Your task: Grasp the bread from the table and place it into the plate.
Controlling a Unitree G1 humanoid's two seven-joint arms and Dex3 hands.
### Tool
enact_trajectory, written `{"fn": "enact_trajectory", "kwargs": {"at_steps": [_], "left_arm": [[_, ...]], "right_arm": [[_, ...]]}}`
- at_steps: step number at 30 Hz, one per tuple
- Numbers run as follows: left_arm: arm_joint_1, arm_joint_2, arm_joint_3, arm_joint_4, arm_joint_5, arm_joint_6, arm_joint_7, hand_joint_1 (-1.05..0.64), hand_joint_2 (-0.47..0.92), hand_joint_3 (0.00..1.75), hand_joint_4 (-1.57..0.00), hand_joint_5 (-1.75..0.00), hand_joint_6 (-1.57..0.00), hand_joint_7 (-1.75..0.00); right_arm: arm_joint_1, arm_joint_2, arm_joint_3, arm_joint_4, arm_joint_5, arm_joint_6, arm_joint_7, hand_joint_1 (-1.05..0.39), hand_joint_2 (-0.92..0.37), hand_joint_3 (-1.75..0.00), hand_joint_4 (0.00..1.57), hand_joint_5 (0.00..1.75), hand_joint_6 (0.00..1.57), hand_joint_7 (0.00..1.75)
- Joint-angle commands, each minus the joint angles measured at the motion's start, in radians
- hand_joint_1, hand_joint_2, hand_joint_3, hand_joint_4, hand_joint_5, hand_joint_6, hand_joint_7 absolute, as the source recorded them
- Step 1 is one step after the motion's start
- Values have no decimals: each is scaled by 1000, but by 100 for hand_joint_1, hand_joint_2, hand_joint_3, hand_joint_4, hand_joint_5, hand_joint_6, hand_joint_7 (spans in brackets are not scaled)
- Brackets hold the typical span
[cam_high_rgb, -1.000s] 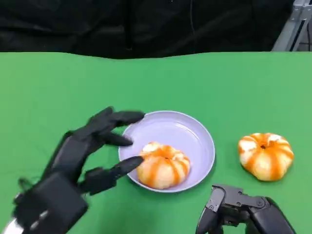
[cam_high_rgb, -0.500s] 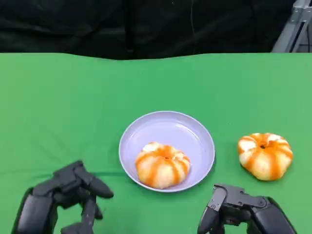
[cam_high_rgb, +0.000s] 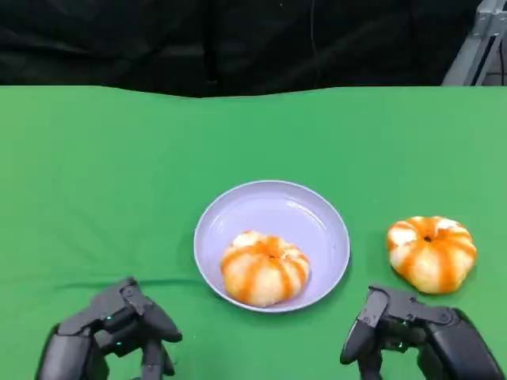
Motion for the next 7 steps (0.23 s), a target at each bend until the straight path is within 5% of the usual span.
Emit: {"fn": "enact_trajectory", "kwargs": {"at_steps": [1,7], "left_arm": [[-19,9,2,13,-2,-9,1,0,38,144,-83,-170,-80,-148],[-42,14,8,49,19,-35,5,-1,34,149,-83,-170,-80,-149]], "right_arm": [[-9,-7,-19,13,13,-18,6,19,-32,-142,86,165,82,145],[-19,-7,-23,27,0,-20,4,20,-30,-143,86,165,81,143]]}}
